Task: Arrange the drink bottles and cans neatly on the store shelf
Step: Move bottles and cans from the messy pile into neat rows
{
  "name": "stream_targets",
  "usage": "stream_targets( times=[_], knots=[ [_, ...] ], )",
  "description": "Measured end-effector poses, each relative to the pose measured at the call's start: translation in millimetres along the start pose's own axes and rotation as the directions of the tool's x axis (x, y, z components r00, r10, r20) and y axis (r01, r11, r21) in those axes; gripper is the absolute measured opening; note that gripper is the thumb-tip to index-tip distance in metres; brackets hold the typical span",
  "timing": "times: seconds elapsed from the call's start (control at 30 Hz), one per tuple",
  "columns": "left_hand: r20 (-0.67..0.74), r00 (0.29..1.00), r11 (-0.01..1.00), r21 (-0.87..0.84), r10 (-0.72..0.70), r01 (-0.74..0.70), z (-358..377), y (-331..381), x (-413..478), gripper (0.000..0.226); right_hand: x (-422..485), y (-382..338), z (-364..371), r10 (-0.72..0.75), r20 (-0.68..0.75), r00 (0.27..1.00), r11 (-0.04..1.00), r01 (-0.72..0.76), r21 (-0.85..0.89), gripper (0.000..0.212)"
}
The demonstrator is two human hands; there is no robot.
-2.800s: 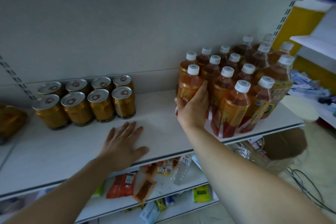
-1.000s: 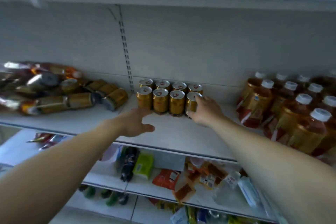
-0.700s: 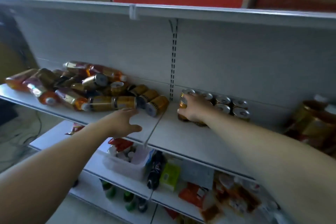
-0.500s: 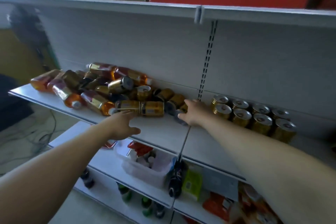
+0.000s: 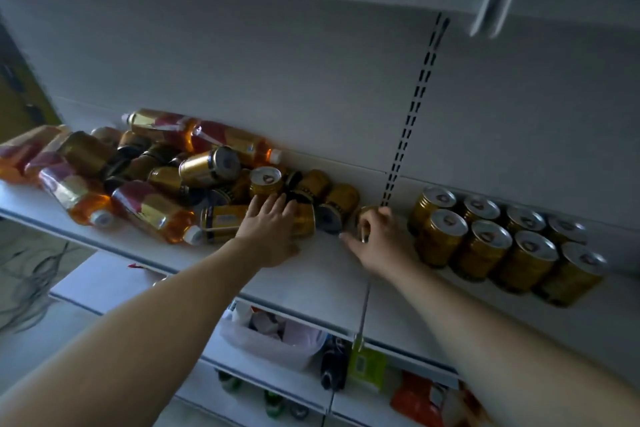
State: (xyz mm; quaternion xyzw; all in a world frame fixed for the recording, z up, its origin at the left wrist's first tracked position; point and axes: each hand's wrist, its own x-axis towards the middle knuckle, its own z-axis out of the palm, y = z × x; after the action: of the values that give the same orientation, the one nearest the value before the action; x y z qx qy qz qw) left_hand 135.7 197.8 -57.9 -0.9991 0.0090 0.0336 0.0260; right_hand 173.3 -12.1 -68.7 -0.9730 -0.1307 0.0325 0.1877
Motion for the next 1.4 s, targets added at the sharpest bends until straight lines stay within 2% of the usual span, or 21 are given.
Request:
stream_targets(
  times=[0.07, 0.1, 0.2, 0.27, 0.3, 0.33, 0.37, 0.4, 0.43, 0.47, 0.5, 0.7, 0.77, 0.83, 0.97, 1.13, 1.23, 1.4],
  knots=[
    [-0.092, 0.995, 0.999, 0.027, 0.026, -0.023, 4, 7, 2, 0.083, 1, 7, 1, 0.025, -0.025, 0.999, 1.0, -0.025, -0.009, 0.043],
    [-0.125, 0.991, 0.998, 0.055, 0.044, -0.038, 5, 9, 2, 0.082, 3, 10, 0, 0.061, -0.009, 0.998, 0.998, -0.061, -0.005, 0.05],
    [-0.135, 0.989, 0.989, 0.139, 0.065, -0.046, 5, 11, 3, 0.083, 6, 13, -9, 0.149, 0.08, 0.986, 0.989, -0.147, -0.035, 0.088],
    [-0.139, 0.988, 0.992, 0.117, 0.073, -0.057, 2, 12, 4, 0.077, 3, 16, -11, 0.129, 0.061, 0.99, 0.991, -0.125, -0.055, 0.09],
    [-0.152, 0.986, 0.997, 0.05, 0.067, -0.06, 1, 13, 3, 0.076, -1, 20, -10, 0.115, 0.037, 0.993, 0.993, -0.116, 0.033, 0.09],
    [-0.178, 0.983, 0.996, -0.067, 0.045, -0.057, 1, 15, 0, 0.078, -8, 24, -7, 0.109, 0.009, 0.994, 0.975, -0.108, 0.196, 0.093],
    [-0.206, 0.979, 0.967, -0.25, -0.006, -0.046, 1, 19, -4, 0.079, -16, 30, -4, 0.114, -0.026, 0.993, 0.92, -0.096, 0.38, 0.097],
    [-0.201, 0.977, 0.878, -0.478, -0.077, -0.029, 2, 22, -8, 0.078, -25, 34, -1, 0.129, -0.058, 0.99, 0.844, -0.079, 0.53, 0.101],
    [-0.151, 0.98, 0.728, -0.686, -0.131, -0.009, 3, 27, -12, 0.076, -34, 38, 2, 0.149, -0.073, 0.986, 0.78, -0.072, 0.621, 0.104],
    [-0.084, 0.986, 0.572, -0.82, -0.142, 0.013, 7, 33, -16, 0.073, -42, 41, 5, 0.17, -0.084, 0.982, 0.743, -0.072, 0.665, 0.106],
    [-0.045, 0.991, 0.473, -0.881, -0.128, 0.021, 12, 40, -19, 0.071, -50, 43, 8, 0.194, -0.1, 0.976, 0.721, -0.072, 0.689, 0.105],
    [-0.029, 0.999, 0.174, -0.984, -0.037, -0.023, 26, 59, -21, 0.065, -81, 34, 12, 0.304, -0.157, 0.94, 0.695, -0.106, 0.711, 0.085],
    [0.004, 1.0, 0.023, -1.0, 0.005, 0.004, 23, 62, -24, 0.061, -91, 34, 9, 0.35, -0.137, 0.927, 0.656, -0.137, 0.742, 0.082],
    [0.026, 0.996, -0.053, -0.998, 0.082, 0.03, 23, 69, -25, 0.059, -104, 39, 4, 0.418, -0.144, 0.897, 0.588, -0.147, 0.796, 0.073],
    [-0.007, 0.973, 0.0, -1.0, 0.232, -0.007, 24, 108, -26, 0.06, -137, 60, -6, 0.579, -0.173, 0.797, 0.462, -0.145, 0.875, 0.071],
    [-0.047, 0.941, 0.06, -0.996, 0.336, -0.072, 26, 164, -38, 0.061, -171, 96, -24, 0.669, -0.24, 0.704, 0.456, -0.133, 0.88, 0.068],
    [-0.035, 0.937, 0.09, -0.993, 0.347, -0.071, 27, 197, -39, 0.061, -183, 122, -36, 0.653, -0.275, 0.706, 0.494, -0.122, 0.861, 0.066],
    [-0.032, 0.964, 0.114, -0.991, 0.264, -0.064, 29, 254, -38, 0.073, -193, 177, -54, 0.562, -0.27, 0.782, 0.574, -0.134, 0.808, 0.073]
  ],
)
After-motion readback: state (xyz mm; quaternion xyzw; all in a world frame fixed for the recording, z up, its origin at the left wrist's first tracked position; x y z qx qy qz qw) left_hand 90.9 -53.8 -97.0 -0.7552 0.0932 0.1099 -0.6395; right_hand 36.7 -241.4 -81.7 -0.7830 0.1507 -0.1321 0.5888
